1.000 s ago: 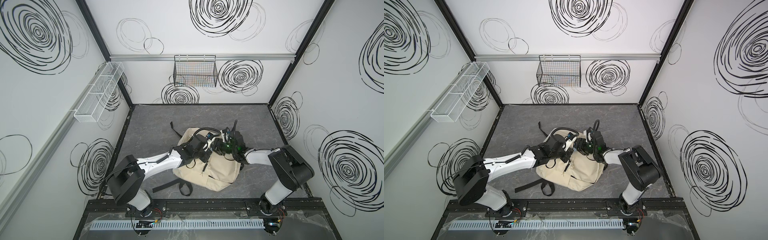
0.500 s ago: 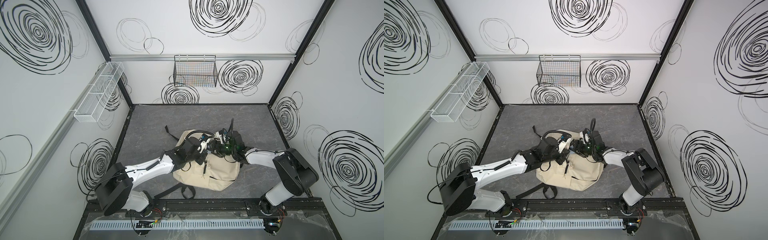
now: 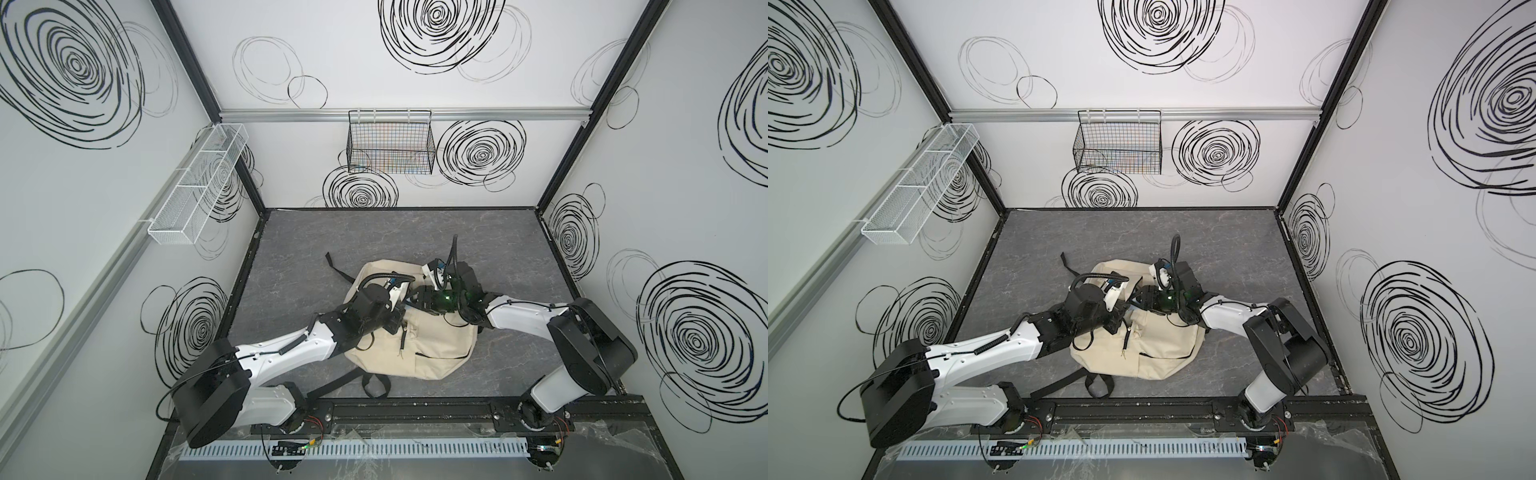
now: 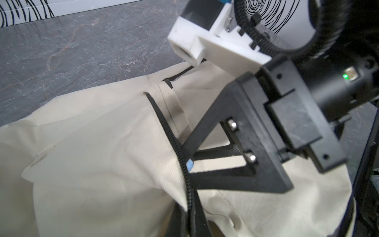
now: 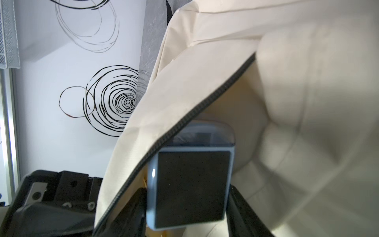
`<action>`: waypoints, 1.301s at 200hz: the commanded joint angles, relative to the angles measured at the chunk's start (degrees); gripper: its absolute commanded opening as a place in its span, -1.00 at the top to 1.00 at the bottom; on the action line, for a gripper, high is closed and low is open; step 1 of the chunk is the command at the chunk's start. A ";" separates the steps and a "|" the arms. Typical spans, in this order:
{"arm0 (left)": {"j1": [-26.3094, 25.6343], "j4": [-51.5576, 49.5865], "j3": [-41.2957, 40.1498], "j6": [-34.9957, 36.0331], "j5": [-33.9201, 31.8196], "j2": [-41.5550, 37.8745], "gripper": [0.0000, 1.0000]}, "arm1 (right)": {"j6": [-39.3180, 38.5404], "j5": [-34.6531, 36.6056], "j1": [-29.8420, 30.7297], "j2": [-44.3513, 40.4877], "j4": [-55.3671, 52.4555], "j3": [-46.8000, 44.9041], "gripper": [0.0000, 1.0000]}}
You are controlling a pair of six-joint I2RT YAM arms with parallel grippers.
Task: Pack books, pencil case, and school supplies into a backpack
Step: Place the pencil sharpener in the student bag, then rotate the student bag at the center of the table.
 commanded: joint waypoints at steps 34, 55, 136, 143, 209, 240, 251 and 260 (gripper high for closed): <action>-0.45 6.94 0.72 0.42 0.31 1.17 1.00 | -1.66 -3.00 2.26 5.18 0.40 1.03 -0.34; -0.19 6.51 1.07 0.93 -0.38 0.80 1.00 | -3.49 -3.52 2.11 5.26 -2.33 1.51 -0.44; 1.70 7.67 -2.31 -0.55 -1.54 -3.95 1.00 | -19.55 3.67 -7.76 -6.44 -19.54 4.55 -0.48; 1.78 7.74 -2.36 -0.69 -1.41 -3.75 1.00 | -20.29 3.78 -8.19 -6.01 -19.72 5.13 -0.40; 1.70 8.37 -2.53 -1.17 -1.44 -3.16 1.00 | -18.75 21.86 -0.65 5.97 -27.73 16.67 -0.07; 1.63 8.94 -2.31 -1.17 -0.97 -2.62 1.00 | -17.24 29.06 2.17 10.57 -28.61 18.98 -0.19; 1.54 9.12 -2.36 -1.21 -0.79 -2.58 1.00 | -16.24 32.01 2.98 11.84 -29.67 19.97 -0.25; 1.35 9.27 -2.40 -0.92 -0.93 -2.52 1.00 | -15.25 34.54 3.58 12.79 -30.99 21.19 -0.29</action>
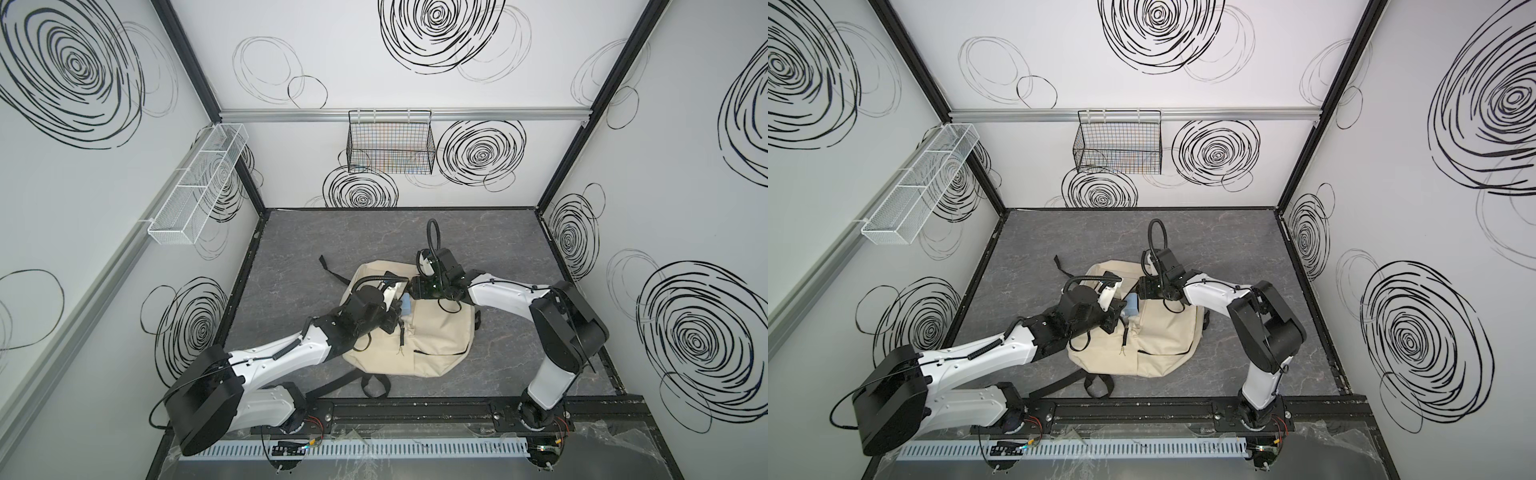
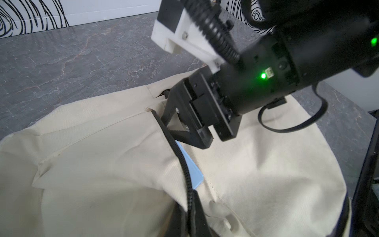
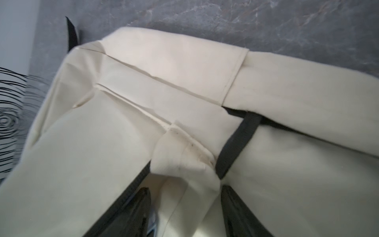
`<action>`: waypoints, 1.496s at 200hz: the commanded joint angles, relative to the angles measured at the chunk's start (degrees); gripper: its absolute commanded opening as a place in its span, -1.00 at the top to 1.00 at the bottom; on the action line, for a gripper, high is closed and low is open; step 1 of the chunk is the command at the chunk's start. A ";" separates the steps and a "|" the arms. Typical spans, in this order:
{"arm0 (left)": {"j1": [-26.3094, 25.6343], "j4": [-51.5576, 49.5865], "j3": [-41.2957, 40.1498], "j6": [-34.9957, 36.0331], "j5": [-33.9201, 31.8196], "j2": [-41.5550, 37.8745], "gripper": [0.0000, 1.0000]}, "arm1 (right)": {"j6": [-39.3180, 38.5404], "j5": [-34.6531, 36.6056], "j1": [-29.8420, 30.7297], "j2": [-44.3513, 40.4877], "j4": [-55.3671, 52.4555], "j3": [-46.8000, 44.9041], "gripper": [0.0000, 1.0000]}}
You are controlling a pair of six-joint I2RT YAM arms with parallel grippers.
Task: Pack books, pencil case, and school supplies into a backpack
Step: Rotate the student bag at the center of the table.
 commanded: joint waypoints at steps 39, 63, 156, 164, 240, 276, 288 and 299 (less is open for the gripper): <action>-0.21 7.51 -0.30 -0.26 -0.08 0.23 1.00 | 5.35 11.81 4.04 6.56 -7.33 6.92 -0.39; -0.57 7.98 -0.94 -0.30 0.29 0.32 1.00 | 6.07 10.96 4.42 9.38 -8.50 9.99 -0.41; -0.68 6.55 -1.66 0.34 -2.78 -1.54 1.00 | 1.40 18.23 2.80 9.56 -20.51 17.52 0.67; -0.54 6.45 -1.58 0.36 -2.90 -1.61 1.00 | 0.96 17.06 2.44 8.21 -20.93 17.90 0.75; 3.47 2.74 1.04 -1.42 -5.23 -0.28 1.00 | 5.64 -16.67 -8.99 -14.60 -2.15 -2.48 1.00; 4.36 2.73 3.52 -2.79 -4.34 2.34 1.00 | 7.55 -38.96 -15.18 -17.59 7.66 -10.77 1.00; 4.00 3.38 4.56 -2.90 -2.99 3.40 1.00 | 6.25 -41.55 -15.81 -17.00 6.91 -11.28 1.00; 3.43 4.32 5.30 -2.95 -1.46 4.18 1.00 | 4.74 -43.30 -15.77 -16.70 6.92 -11.79 1.00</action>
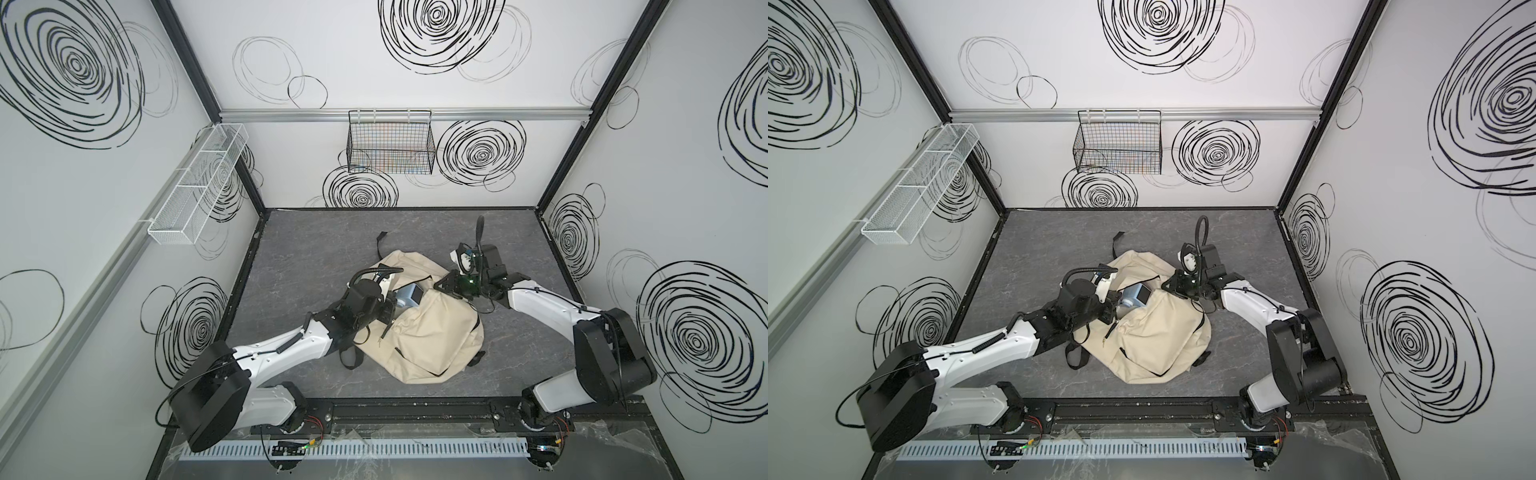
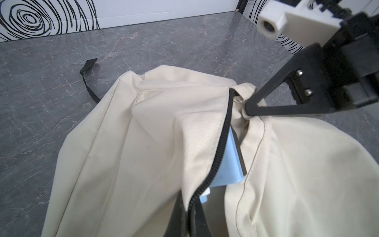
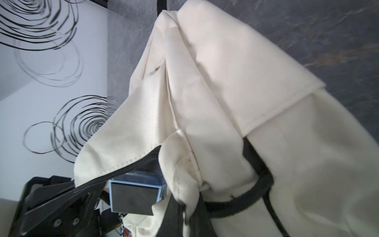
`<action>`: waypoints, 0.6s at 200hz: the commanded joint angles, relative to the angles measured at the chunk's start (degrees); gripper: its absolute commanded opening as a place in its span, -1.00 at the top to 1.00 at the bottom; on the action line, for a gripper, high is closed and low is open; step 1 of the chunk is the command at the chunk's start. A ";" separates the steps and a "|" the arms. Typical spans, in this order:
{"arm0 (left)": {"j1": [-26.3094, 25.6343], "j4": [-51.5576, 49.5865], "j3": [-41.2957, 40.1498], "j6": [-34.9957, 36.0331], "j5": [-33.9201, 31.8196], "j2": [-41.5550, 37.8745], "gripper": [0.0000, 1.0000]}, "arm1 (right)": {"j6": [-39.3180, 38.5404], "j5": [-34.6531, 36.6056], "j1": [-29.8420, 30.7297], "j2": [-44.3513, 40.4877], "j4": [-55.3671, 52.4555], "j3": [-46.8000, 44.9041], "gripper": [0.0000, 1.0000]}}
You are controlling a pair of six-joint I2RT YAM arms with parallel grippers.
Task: Pack books, pencil case, and school supplies into a backpack
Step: Rotate the student bag at the center of the table.
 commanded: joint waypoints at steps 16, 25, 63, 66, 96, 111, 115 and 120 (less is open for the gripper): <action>-0.78 5.09 4.32 -0.98 4.00 2.69 1.00 | -0.59 -21.14 0.06 -0.82 11.45 -2.56 1.00; -1.31 4.51 5.19 -1.06 3.88 3.45 1.00 | 0.74 -23.73 -0.04 -0.77 15.29 -4.10 1.00; -1.49 0.98 7.49 -1.99 0.03 6.79 1.00 | 5.36 -29.56 -1.55 -1.27 27.31 -10.00 1.00; -1.43 0.91 7.44 -2.01 -0.33 6.96 1.00 | 5.84 -29.97 -1.71 -1.41 28.31 -10.44 1.00; -0.83 0.67 7.09 -2.55 -0.71 7.52 1.00 | -1.21 -23.88 -2.64 -1.10 17.83 -8.48 1.00; -0.85 -0.29 7.22 -2.39 -0.83 7.38 1.00 | -7.14 -12.95 -1.81 -0.82 4.97 -4.47 0.44; -0.89 -0.37 7.15 -2.36 -0.87 7.12 1.00 | -7.79 -10.98 -1.64 -1.06 3.39 -3.89 0.37; -0.88 -0.49 6.99 -2.29 -0.94 6.87 1.00 | -8.09 -8.43 -1.33 -1.57 1.82 -3.33 0.32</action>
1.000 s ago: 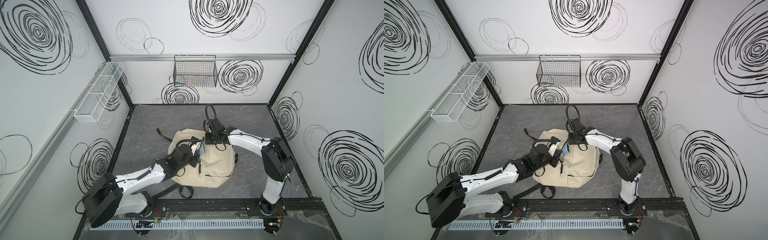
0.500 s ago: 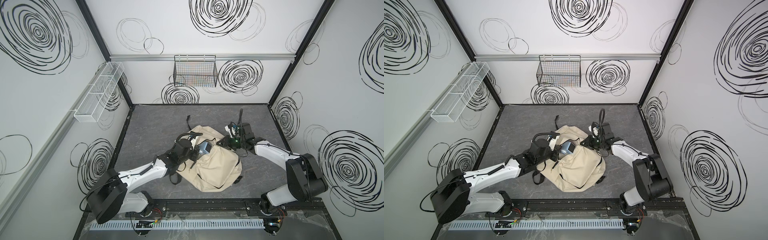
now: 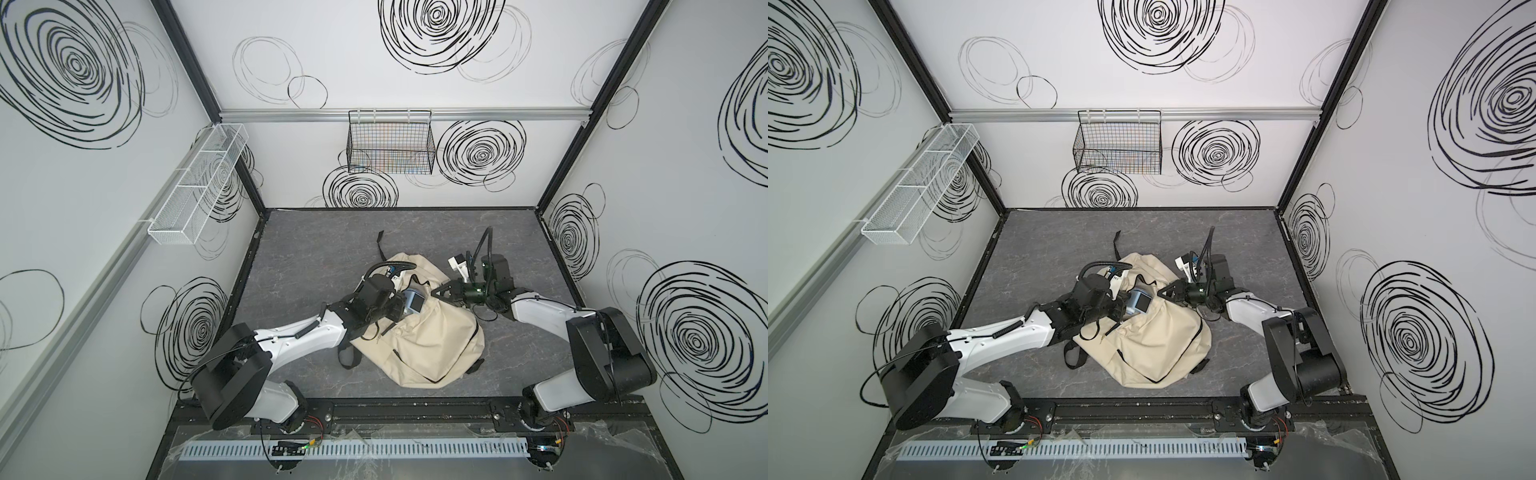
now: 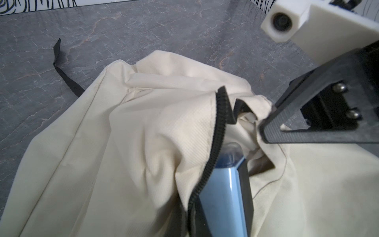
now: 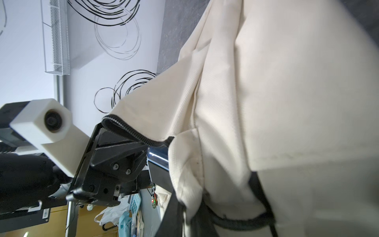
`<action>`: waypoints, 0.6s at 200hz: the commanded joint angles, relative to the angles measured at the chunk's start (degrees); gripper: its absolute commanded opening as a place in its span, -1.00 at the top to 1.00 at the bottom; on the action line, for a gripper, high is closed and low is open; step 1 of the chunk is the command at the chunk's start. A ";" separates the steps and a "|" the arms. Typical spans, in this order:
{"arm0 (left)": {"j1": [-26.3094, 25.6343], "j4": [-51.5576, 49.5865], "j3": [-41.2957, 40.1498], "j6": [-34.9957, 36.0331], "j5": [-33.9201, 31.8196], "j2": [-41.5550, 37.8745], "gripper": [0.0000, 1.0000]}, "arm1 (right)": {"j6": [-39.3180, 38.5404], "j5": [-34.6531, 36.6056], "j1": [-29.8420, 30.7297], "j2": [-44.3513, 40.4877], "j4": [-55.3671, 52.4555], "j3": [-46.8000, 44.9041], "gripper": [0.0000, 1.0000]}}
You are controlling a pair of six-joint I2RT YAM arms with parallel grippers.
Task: Pack books, pencil case, and school supplies into a backpack
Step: Rotate the student bag at the center of the table.
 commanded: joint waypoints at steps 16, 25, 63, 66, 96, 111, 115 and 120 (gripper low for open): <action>0.64 2.21 0.61 -0.88 -1.68 -1.50 1.00 | -8.78 15.45 2.87 -5.02 -14.55 5.13 0.07; 0.71 2.23 0.31 -0.80 -1.58 -1.71 1.00 | -10.32 20.39 4.19 -6.99 -15.93 5.53 0.03; 0.68 2.35 0.35 -0.47 -0.71 -1.33 1.00 | -14.64 33.60 11.10 -9.48 -22.38 10.76 0.09; 0.69 2.39 0.31 -0.46 -0.66 -1.31 1.00 | -14.73 34.68 11.66 -9.38 -22.97 11.33 0.09; 0.51 2.40 0.29 -0.43 -0.62 -0.84 1.00 | -14.91 39.21 15.23 -8.60 -24.69 14.27 0.31; 0.38 2.48 0.19 -0.51 -0.55 -0.83 1.00 | -14.85 38.36 16.65 -8.42 -23.91 14.70 0.39; 0.38 2.58 0.09 -0.52 -0.60 -0.92 1.00 | -14.78 37.82 17.04 -8.37 -23.86 14.81 0.40; 0.37 2.58 -0.04 -0.58 -0.62 -1.05 1.00 | -14.78 37.53 17.48 -8.33 -23.98 14.96 0.41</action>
